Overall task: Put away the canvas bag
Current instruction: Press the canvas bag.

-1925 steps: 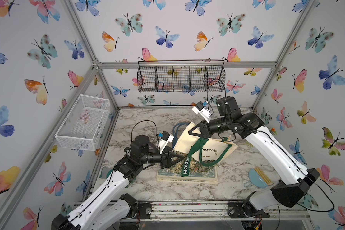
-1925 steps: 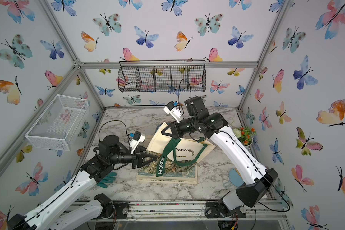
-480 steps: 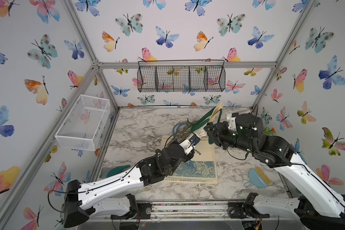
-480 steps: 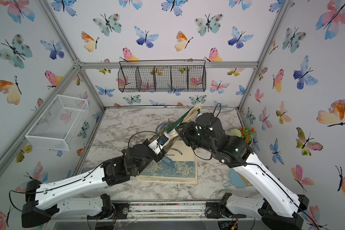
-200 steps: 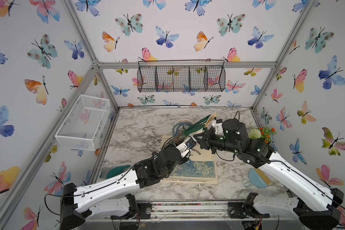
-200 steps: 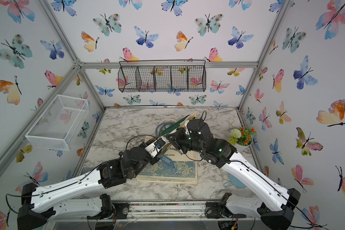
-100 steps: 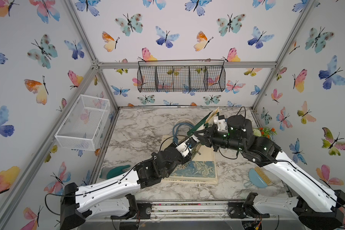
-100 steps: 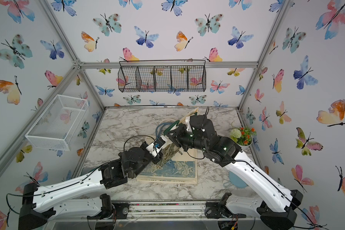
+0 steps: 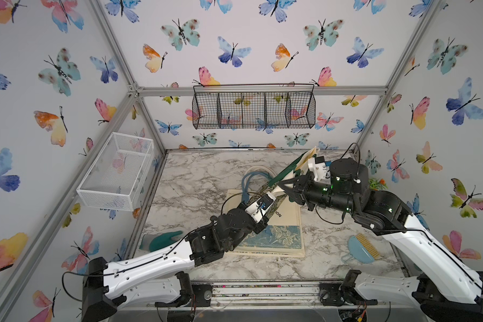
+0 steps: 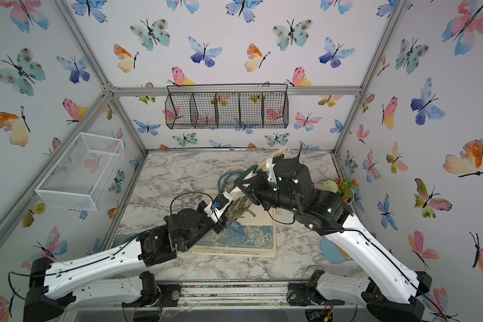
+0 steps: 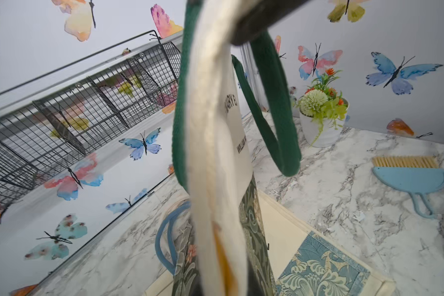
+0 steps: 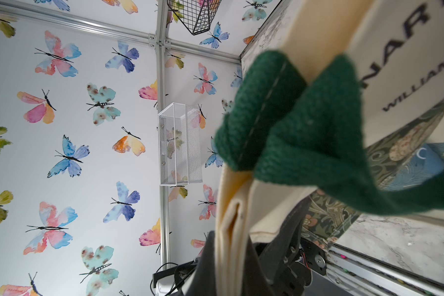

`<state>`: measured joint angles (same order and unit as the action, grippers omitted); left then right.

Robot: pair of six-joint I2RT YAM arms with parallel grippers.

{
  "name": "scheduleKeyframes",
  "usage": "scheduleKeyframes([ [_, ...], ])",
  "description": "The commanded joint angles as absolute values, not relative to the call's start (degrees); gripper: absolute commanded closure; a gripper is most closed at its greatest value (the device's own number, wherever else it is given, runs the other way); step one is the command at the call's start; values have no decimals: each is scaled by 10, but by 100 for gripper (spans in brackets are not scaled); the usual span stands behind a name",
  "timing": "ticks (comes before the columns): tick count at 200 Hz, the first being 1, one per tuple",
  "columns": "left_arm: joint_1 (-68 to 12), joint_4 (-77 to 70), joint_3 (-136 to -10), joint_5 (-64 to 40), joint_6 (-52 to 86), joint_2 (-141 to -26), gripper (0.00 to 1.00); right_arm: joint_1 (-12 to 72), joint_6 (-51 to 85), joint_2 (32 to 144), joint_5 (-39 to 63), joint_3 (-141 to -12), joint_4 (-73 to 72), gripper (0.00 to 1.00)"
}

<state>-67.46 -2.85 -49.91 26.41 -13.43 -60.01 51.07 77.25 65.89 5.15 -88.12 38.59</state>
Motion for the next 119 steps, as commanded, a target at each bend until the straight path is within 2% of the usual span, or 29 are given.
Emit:
scheduleKeyframes([
  [1, -673, 2, -481, 241, -109, -598, 64, 507, 740, 642, 11, -942, 334, 98],
  [6, -672, 3, -479, 236, -108, -598, 84, 508, 737, 643, 7, -949, 338, 98],
  [10, -673, 4, -478, 237, -106, -598, 93, 507, 734, 644, 3, -955, 343, 98],
  [13, -673, 4, -477, 238, -104, -599, 96, 507, 732, 645, 0, -960, 347, 98],
  [18, -673, 3, -475, 239, -101, -599, 96, 508, 729, 646, -4, -967, 353, 98],
  [23, -673, 3, -472, 237, -98, -599, 88, 508, 725, 647, -9, -976, 358, 98],
  [31, -673, 1, -469, 235, -95, -599, 59, 508, 720, 650, -17, -988, 367, 98],
  [35, -673, 0, -467, 235, -92, -599, 47, 507, 717, 650, -20, -994, 371, 98],
  [41, -673, 1, -463, 236, -87, -599, 44, 508, 713, 652, -25, -1002, 377, 98],
  [43, -673, 0, -463, 236, -84, -599, 46, 508, 713, 653, -26, -1005, 379, 98],
  [51, -673, 4, -460, 227, -83, -601, 84, 507, 708, 655, -30, -1014, 385, 98],
  [54, -672, 6, -460, 225, -82, -602, 94, 508, 707, 655, -32, -1017, 386, 98],
  [58, -673, 8, -458, 223, -79, -603, 100, 508, 706, 656, -34, -1020, 388, 98],
  [67, -673, 10, -457, 221, -70, -605, 100, 507, 704, 656, -37, -1025, 393, 98],
  [72, -672, 10, -456, 218, -66, -606, 90, 507, 703, 657, -38, -1027, 394, 98],
  [80, -672, 9, -455, 217, -61, -606, 59, 508, 702, 657, -38, -1028, 396, 98],
  [84, -672, 9, -453, 216, -58, -606, 55, 508, 702, 658, -37, -1029, 396, 98],
  [87, -672, 9, -453, 215, -57, -606, 61, 508, 703, 658, -36, -1028, 396, 98],
  [94, -672, 12, -454, 207, -57, -606, 88, 508, 704, 659, -33, -1028, 397, 98],
  [98, -672, 12, -454, 205, -57, -605, 97, 507, 704, 659, -32, -1026, 396, 98],
  [103, -672, 12, -455, 203, -56, -603, 100, 508, 705, 659, -30, -1024, 396, 98],
  [119, -672, 8, -456, 197, -51, -594, 100, 507, 708, 656, -26, -1007, 391, 98],
])
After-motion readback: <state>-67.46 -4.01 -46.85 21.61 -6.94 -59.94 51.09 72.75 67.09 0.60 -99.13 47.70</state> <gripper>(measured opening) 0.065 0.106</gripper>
